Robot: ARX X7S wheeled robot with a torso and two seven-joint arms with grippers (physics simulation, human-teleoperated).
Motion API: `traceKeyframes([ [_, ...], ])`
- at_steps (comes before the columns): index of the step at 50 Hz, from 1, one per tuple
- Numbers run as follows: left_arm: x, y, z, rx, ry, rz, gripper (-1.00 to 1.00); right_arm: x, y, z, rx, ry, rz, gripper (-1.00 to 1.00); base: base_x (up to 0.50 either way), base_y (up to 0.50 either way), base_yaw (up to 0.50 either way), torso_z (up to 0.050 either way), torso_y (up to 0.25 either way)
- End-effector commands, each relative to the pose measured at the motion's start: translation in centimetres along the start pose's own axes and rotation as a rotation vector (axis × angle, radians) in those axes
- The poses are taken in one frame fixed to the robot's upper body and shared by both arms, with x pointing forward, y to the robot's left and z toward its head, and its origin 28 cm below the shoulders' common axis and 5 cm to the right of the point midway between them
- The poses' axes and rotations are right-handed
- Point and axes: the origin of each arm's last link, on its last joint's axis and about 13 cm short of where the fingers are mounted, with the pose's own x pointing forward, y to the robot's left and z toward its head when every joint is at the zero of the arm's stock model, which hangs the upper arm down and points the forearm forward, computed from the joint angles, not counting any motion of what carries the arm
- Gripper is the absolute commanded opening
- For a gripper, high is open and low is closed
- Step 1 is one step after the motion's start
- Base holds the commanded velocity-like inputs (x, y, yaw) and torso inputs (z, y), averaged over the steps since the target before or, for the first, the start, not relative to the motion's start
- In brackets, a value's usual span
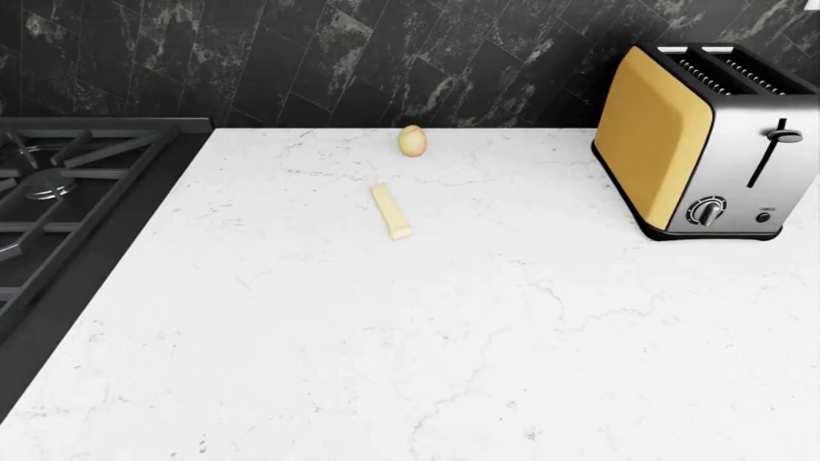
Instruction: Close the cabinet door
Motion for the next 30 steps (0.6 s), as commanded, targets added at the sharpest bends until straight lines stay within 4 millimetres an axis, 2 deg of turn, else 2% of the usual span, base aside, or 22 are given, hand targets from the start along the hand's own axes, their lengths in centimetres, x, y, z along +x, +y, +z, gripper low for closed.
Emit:
traceKeyframes([
  [1, -0.2, 0.3, -0.2, 0.001, 0.005, 0.008, 1.00, 1.8, 0.8, -1.3, 0.044, 0.044, 0.096, 1.00, 0.00, 0.00, 0.00, 0.000, 0.000],
  [18, -0.2, 0.9, -0.3, 0.003, 0.012, 0.025, 1.00, 4.9, -1.3, -2.7, 0.012, 0.106, 0.012, 1.00, 0.00, 0.00, 0.00, 0.001, 0.000],
  [30, -0.2, 1.2, -0.4, 0.005, 0.016, 0.035, 1.00, 6.1, -2.6, -3.9, -0.010, 0.152, -0.042, 1.00, 0.00, 0.00, 0.00, 0.003, 0.000],
])
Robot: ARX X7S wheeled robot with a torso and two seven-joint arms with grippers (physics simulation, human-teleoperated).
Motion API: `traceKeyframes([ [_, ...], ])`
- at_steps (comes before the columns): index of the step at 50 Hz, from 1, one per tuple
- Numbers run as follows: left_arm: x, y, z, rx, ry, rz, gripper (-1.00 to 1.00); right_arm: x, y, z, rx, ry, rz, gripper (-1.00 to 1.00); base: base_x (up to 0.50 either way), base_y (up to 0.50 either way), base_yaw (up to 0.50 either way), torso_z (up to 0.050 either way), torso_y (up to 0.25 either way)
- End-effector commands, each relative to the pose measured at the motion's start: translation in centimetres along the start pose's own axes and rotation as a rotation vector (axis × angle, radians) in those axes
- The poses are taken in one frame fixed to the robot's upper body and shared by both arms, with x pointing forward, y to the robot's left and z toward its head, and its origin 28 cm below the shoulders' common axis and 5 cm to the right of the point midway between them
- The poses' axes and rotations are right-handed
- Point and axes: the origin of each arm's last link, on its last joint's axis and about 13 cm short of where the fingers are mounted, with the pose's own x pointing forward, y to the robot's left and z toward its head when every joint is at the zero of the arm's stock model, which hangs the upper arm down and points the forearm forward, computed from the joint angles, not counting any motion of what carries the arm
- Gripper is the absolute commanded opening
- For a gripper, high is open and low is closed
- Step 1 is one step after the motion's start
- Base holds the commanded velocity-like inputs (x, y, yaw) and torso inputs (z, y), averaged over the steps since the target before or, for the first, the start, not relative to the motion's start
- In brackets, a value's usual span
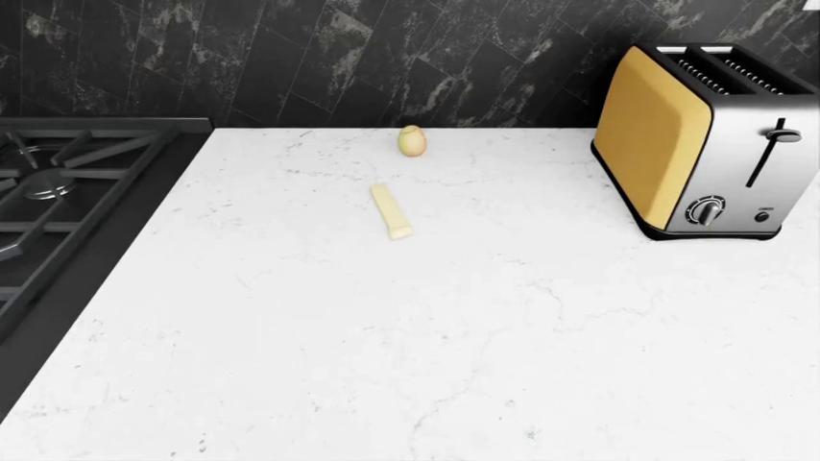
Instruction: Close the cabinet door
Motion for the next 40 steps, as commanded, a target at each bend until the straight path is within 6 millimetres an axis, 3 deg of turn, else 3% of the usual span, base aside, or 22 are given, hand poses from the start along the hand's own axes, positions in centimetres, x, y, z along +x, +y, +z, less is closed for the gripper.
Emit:
traceKeyframes([
  [1, 0.0, 0.3, -0.1, 0.002, 0.003, 0.010, 1.00, 1.4, -1.5, -2.1, -0.020, 0.077, -0.094, 1.00, 0.00, 0.00, 0.00, 0.000, 0.000],
  [14, -0.1, 0.2, -0.2, 0.004, 0.008, 0.011, 1.00, 1.7, -2.6, -3.9, -0.021, 0.124, -0.135, 1.00, 0.00, 0.00, 0.00, 0.001, 0.000],
  [40, -0.3, 0.4, -0.5, 0.009, 0.017, 0.015, 1.00, 1.8, -3.0, -5.2, -0.030, 0.189, -0.154, 1.00, 0.00, 0.00, 0.00, 0.001, 0.000],
])
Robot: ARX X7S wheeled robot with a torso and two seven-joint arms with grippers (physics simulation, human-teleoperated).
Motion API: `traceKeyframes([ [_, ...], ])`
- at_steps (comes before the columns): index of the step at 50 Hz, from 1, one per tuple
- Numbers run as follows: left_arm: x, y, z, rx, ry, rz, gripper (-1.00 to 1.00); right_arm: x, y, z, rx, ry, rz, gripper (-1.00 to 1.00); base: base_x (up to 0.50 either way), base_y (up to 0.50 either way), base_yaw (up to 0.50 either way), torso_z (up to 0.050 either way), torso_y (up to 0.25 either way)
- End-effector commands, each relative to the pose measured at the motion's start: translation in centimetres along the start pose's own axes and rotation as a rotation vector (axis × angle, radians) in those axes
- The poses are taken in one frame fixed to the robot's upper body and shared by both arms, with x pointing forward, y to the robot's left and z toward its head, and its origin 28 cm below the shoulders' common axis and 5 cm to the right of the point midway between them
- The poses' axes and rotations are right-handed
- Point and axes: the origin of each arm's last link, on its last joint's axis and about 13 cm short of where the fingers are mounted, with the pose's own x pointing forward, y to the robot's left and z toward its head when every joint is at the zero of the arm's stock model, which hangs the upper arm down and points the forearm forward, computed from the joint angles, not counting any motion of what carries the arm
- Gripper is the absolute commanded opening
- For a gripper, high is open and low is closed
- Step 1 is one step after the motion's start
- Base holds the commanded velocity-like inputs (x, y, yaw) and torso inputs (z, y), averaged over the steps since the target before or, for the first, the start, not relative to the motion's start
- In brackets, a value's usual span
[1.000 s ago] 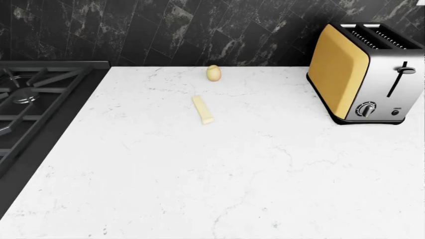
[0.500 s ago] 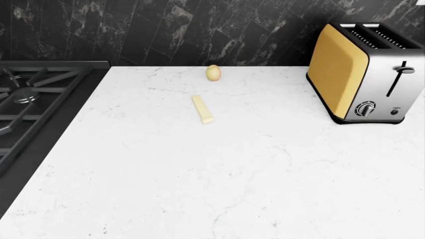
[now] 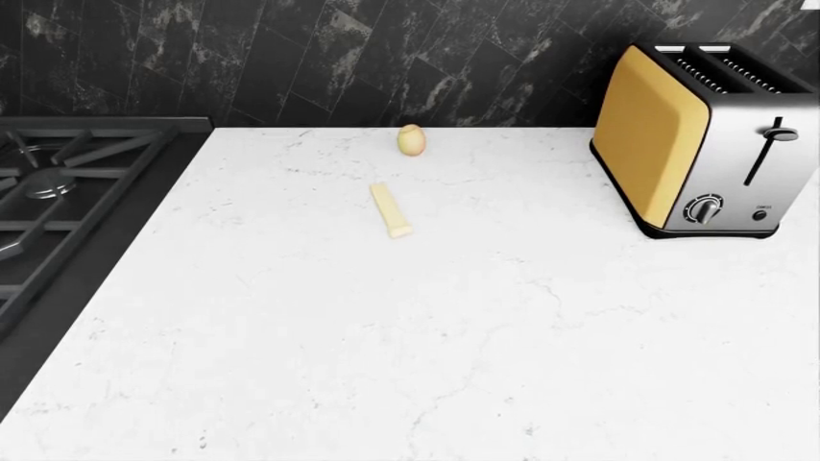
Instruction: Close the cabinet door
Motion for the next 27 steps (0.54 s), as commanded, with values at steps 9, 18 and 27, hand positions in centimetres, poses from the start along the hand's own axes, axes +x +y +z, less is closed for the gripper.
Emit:
traceKeyframes([
  [9, -0.1, 0.1, -0.1, 0.002, 0.006, 0.002, 1.00, -0.2, -1.9, -4.2, -0.024, 0.168, -0.142, 1.00, 0.00, 0.00, 0.00, 0.000, 0.000],
  [18, -0.1, 0.1, -0.2, 0.003, 0.008, 0.003, 1.00, -0.5, -1.5, -3.6, -0.025, 0.142, -0.127, 1.00, 0.00, 0.00, 0.00, 0.000, 0.000],
  [27, -0.2, 0.2, -0.2, 0.003, 0.008, 0.005, 1.00, -1.6, -1.0, -1.8, -0.027, 0.072, -0.105, 1.00, 0.00, 0.00, 0.00, 0.000, 0.000],
])
